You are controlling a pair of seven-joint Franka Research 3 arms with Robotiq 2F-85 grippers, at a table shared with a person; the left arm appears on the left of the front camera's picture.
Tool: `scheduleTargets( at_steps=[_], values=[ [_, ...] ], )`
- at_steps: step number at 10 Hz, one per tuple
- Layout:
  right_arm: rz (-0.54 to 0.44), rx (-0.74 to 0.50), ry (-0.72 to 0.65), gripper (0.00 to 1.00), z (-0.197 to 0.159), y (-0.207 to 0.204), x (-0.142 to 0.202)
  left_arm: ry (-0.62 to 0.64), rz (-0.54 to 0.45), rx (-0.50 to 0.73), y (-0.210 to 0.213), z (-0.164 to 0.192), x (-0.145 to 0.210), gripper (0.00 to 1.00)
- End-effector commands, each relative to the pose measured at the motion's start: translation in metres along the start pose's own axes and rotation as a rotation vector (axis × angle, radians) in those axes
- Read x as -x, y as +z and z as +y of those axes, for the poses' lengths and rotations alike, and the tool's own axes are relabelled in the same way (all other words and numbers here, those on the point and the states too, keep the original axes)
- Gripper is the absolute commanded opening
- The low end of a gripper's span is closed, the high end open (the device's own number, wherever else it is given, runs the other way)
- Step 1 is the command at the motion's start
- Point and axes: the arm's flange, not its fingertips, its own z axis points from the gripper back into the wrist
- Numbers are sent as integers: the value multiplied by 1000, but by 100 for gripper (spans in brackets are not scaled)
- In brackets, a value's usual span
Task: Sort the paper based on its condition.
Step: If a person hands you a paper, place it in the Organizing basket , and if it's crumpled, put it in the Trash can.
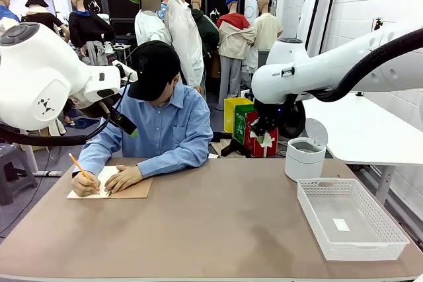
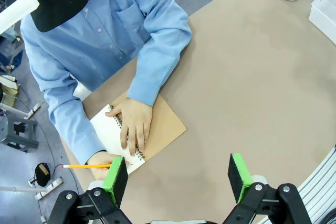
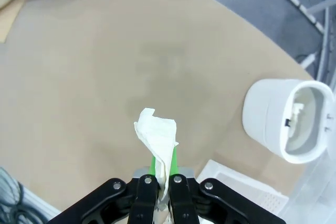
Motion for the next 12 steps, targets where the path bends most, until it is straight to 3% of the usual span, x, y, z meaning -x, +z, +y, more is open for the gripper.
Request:
scheduleTargets(
  at_steps=[1, 2, 3, 6, 8, 12],
  values=[
    [13, 36, -45, 0, 7, 3, 4, -4, 0, -1, 0, 0, 0, 100],
    [-5, 22, -11, 0, 20, 7, 12, -4, 0, -1, 0, 0, 0, 100],
    [1, 10, -22, 0, -3, 0, 0, -4, 0, -1, 0, 0, 0, 100],
    [-2, 10, -17, 0, 3, 3, 2, -4, 0, -1, 0, 0, 0, 100],
    [-63, 193, -118, 0, -15, 1, -6, -4, 0, -1, 0, 0, 0, 100],
    [-73, 250, -234, 0, -75, 4, -12, -4, 0, -1, 0, 0, 0, 100]
  ],
)
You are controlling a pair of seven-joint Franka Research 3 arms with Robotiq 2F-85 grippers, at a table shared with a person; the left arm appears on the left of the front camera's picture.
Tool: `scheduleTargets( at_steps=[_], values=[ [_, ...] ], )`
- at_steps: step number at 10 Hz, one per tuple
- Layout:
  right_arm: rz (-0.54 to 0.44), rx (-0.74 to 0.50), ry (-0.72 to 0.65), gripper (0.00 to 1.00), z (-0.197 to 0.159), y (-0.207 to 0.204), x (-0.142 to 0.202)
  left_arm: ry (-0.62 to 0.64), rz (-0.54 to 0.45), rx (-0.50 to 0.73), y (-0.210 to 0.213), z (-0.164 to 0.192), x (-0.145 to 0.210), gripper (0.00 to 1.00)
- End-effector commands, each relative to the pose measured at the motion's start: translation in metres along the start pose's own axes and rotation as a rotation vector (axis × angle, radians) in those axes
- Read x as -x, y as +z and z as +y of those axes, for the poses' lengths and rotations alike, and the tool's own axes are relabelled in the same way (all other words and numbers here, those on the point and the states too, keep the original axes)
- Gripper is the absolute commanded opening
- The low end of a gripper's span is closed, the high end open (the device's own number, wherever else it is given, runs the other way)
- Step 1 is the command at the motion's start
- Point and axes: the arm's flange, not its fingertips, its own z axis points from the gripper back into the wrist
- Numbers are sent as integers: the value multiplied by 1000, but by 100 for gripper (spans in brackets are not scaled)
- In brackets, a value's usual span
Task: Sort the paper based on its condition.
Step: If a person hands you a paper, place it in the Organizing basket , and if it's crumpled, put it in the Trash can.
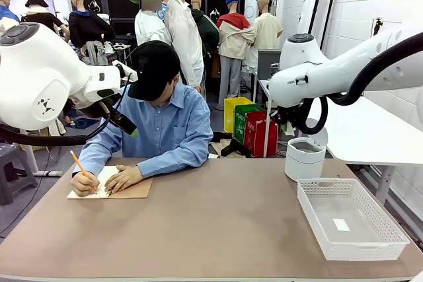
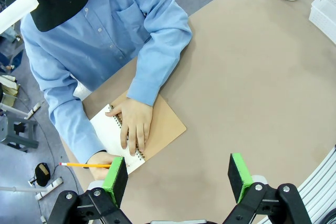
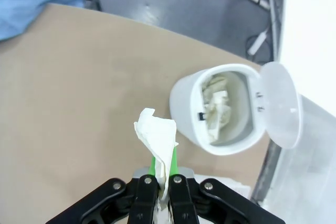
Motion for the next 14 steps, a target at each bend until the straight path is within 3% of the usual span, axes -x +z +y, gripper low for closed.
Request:
scheduleTargets(
  at_steps=[1, 8, 14],
  values=[
    [-10, 46, -61, 0, -8, -14, -11, -4, 0, -1, 0, 0, 0, 100],
    [50, 233, -99, 0, -46, -63, -30, -4, 0, -1, 0, 0, 0, 100],
    [123, 269, -119, 0, -48, -90, -37, -4, 0, -1, 0, 0, 0, 100]
  ],
)
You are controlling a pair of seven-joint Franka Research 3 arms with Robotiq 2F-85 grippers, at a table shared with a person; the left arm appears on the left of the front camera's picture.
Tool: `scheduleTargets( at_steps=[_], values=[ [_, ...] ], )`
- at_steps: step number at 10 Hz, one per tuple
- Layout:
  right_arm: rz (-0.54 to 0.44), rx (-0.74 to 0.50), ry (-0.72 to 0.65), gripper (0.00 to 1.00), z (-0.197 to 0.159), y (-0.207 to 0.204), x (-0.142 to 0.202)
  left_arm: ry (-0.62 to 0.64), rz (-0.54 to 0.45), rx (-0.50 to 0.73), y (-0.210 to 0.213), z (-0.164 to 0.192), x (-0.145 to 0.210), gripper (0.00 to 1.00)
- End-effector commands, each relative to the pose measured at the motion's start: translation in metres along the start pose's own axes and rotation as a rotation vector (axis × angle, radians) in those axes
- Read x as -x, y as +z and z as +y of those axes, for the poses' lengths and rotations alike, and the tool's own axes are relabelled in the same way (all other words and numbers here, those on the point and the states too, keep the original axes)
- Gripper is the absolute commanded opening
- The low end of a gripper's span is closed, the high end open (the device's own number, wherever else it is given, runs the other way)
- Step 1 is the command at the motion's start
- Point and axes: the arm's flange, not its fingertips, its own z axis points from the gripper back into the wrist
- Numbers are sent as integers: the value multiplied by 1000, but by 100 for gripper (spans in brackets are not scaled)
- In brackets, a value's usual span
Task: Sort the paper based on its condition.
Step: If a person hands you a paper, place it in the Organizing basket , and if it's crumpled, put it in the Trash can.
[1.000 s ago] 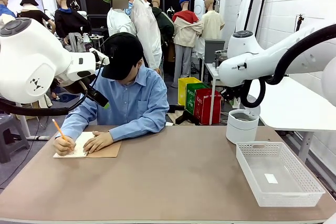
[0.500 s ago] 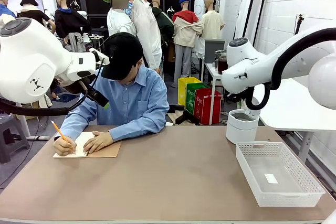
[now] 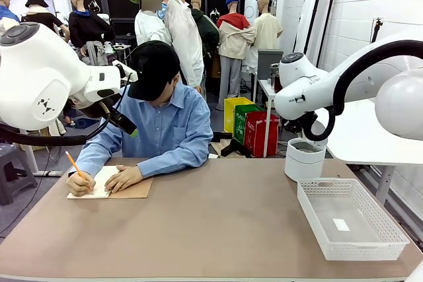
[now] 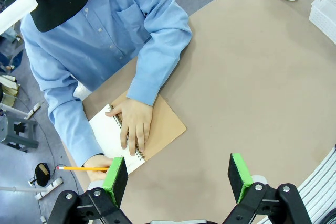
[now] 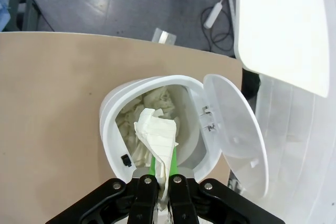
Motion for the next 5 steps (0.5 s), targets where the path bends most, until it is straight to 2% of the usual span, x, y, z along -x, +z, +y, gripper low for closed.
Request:
scheduleTargets(
  at_steps=[1, 5],
  values=[
    [23, 67, -30, 0, 1, -7, -8, -4, 0, -1, 0, 0, 0, 100],
    [32, 103, -39, 0, 1, -21, -9, -4, 0, -1, 0, 0, 0, 100]
  ],
)
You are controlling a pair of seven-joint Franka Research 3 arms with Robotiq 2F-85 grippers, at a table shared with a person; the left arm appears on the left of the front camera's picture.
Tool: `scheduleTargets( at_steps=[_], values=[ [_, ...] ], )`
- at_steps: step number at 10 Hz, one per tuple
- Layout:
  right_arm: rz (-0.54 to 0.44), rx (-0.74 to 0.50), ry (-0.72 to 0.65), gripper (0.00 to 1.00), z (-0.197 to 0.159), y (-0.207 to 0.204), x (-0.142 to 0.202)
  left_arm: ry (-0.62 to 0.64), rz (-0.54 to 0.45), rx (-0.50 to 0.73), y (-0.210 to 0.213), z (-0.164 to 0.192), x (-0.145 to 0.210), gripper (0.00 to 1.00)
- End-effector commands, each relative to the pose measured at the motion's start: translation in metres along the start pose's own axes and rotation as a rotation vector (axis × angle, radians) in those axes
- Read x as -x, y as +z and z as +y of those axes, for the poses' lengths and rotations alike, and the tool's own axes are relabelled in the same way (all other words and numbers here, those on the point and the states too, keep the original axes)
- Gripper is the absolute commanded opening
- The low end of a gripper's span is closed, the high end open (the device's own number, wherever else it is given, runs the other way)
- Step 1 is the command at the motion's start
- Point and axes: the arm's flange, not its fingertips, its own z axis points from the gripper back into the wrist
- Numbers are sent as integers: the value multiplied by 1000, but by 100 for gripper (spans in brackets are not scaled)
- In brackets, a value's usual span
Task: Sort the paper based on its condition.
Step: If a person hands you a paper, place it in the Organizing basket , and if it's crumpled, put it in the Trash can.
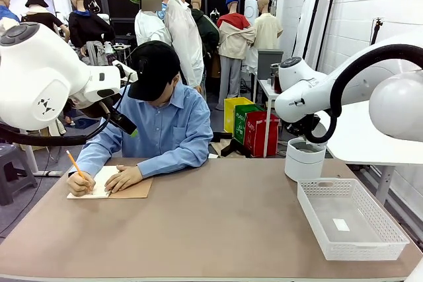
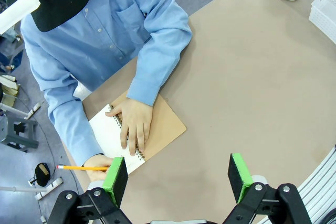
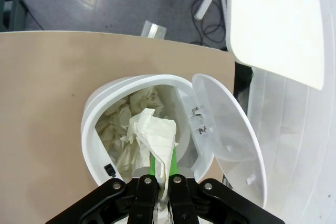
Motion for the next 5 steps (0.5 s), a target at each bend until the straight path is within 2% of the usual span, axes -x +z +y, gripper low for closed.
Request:
scheduleTargets(
  at_steps=[1, 4, 5],
  values=[
    [6, 63, -25, 0, 7, -5, -6, -4, 0, -1, 0, 0, 0, 100],
    [31, 76, -12, 0, 13, -13, -7, -4, 0, -1, 0, 0, 0, 100],
    [39, 72, -13, 4, 13, -13, -6, -4, 0, -1, 0, 0, 0, 100]
  ],
)
